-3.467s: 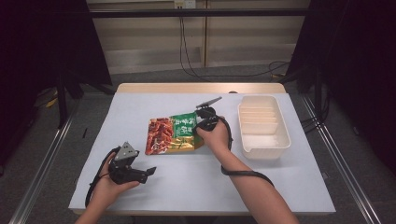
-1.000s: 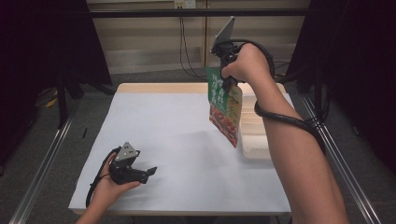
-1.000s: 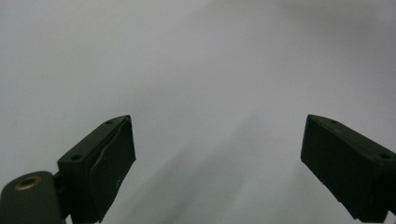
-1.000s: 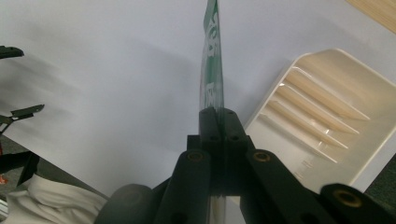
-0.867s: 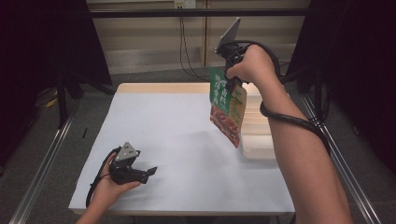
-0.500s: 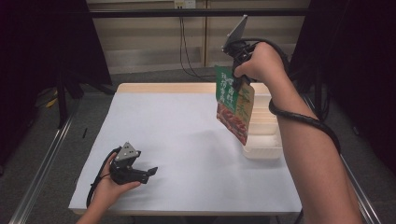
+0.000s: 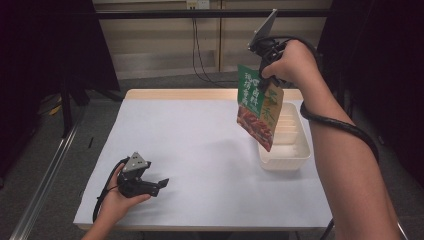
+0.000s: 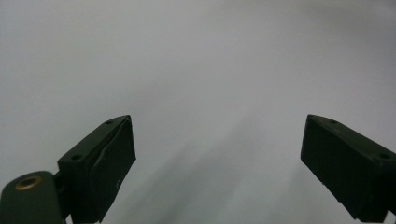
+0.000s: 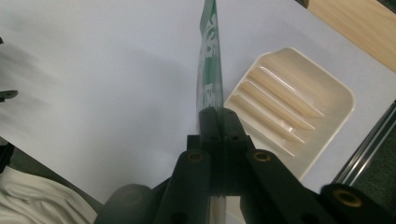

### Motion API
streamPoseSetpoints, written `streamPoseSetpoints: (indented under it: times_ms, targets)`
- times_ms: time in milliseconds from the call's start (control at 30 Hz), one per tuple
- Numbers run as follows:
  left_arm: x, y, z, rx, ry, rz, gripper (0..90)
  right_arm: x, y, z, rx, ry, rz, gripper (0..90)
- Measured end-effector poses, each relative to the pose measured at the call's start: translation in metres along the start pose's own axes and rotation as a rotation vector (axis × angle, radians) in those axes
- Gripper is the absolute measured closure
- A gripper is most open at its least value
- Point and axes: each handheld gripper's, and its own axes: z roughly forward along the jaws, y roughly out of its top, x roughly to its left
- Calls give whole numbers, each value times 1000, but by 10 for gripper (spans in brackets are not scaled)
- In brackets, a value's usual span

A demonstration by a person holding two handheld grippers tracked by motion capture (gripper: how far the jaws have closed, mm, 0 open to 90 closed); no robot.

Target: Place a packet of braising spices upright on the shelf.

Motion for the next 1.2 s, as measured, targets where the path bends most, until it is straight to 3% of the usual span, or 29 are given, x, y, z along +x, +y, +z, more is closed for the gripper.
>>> streamPoseSetpoints:
  times_ms: [200,667,767,1100,1133,1200]
  targets:
    - [-1,0,1,-15,-1,-30,99,-8,-4,-4,5,-12,-11,900]
    - [1,0,0,-5,6,-9,100,-16,-13,-9,-1,-23,-76,900]
    - [-1,0,0,-14,4,-29,100,-18,-16,-9,-4,-20,-83,900]
    - [-1,0,0,-11,4,-17,100,-20,-25,-9,13,-16,-80,900]
    - [-1,0,0,-11,3,-18,100,-21,-26,-7,-1,-15,-96,900]
    - [0,1,-1,-7,8,-8,100,-19,-28,-8,24,-10,-77,900]
